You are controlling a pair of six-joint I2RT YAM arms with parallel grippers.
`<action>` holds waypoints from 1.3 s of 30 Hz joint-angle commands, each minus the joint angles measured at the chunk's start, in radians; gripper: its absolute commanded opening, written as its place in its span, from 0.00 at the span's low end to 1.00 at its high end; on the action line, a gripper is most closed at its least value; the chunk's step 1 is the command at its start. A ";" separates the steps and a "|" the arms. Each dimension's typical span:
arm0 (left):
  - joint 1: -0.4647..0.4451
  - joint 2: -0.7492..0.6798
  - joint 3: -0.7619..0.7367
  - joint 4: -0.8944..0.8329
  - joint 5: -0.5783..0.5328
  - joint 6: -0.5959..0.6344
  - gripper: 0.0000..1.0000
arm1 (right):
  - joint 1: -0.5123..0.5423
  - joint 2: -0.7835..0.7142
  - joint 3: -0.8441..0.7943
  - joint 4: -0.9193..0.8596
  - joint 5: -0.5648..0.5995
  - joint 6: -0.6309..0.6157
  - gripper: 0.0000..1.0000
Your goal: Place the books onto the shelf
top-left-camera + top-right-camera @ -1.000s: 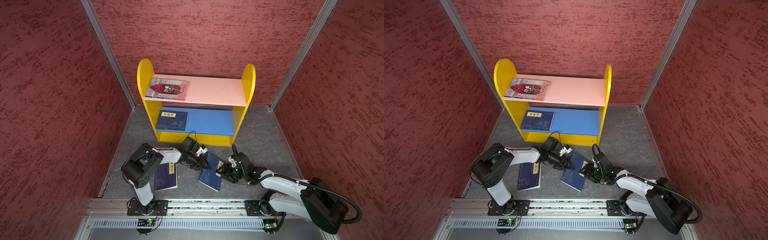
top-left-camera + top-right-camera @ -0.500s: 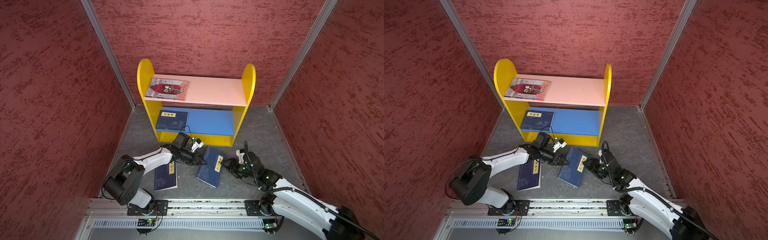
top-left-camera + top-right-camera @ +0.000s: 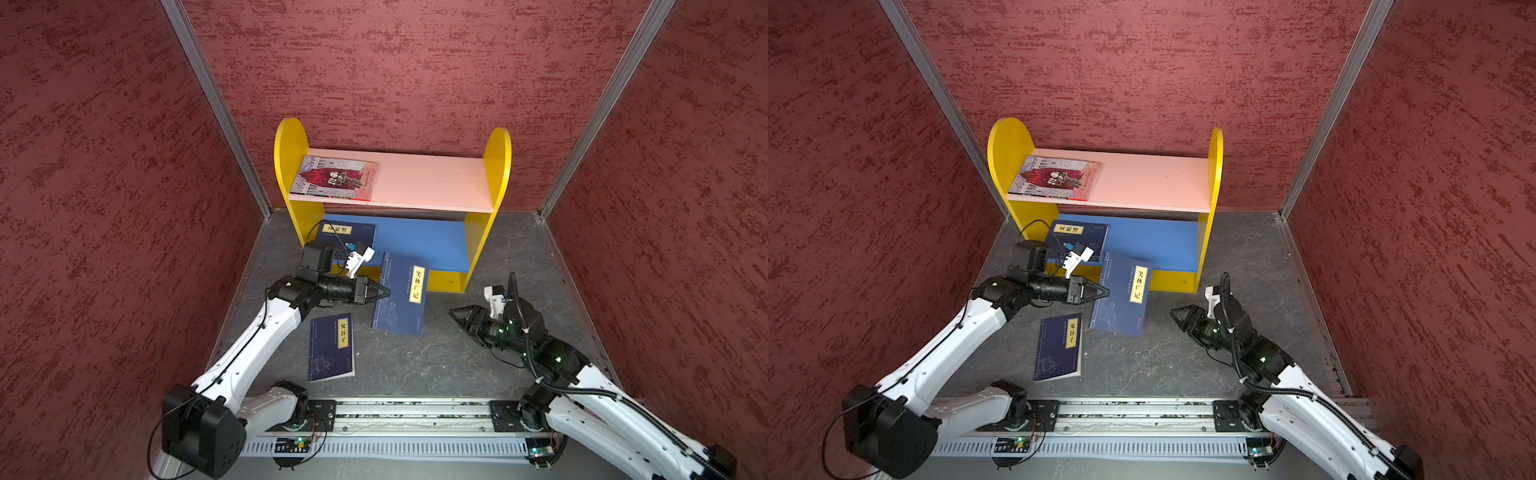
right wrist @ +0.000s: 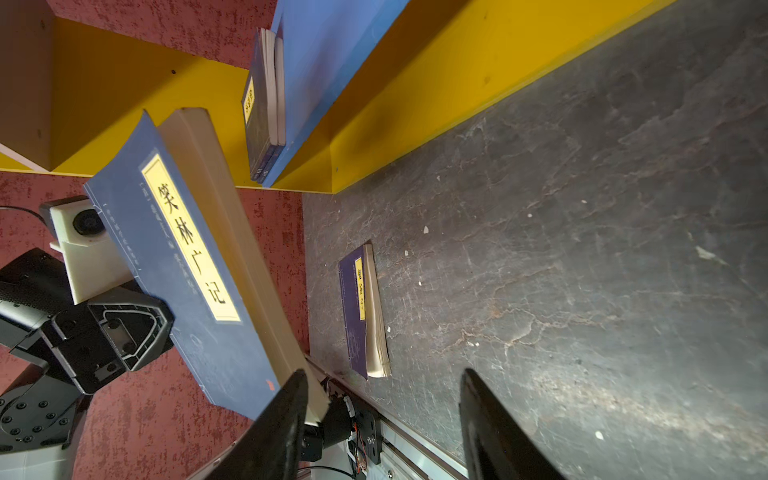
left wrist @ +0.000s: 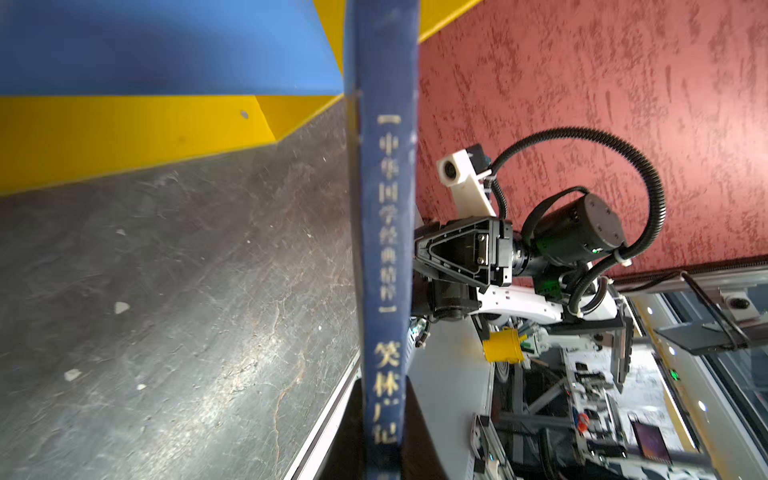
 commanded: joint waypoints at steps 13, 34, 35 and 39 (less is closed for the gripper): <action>0.335 -0.192 -0.100 0.250 -0.032 -0.407 0.00 | 0.194 0.302 0.154 0.446 0.050 -0.054 0.59; 0.356 -0.154 -0.221 0.553 -0.135 -0.730 0.00 | 0.305 0.782 0.319 0.971 0.141 0.057 0.61; 0.356 -0.149 -0.225 0.569 -0.134 -0.742 0.00 | 0.304 0.799 0.335 0.979 0.138 0.057 0.61; 0.354 -0.143 -0.232 0.615 -0.124 -0.762 0.00 | 0.304 0.880 0.384 1.024 0.126 0.072 0.61</action>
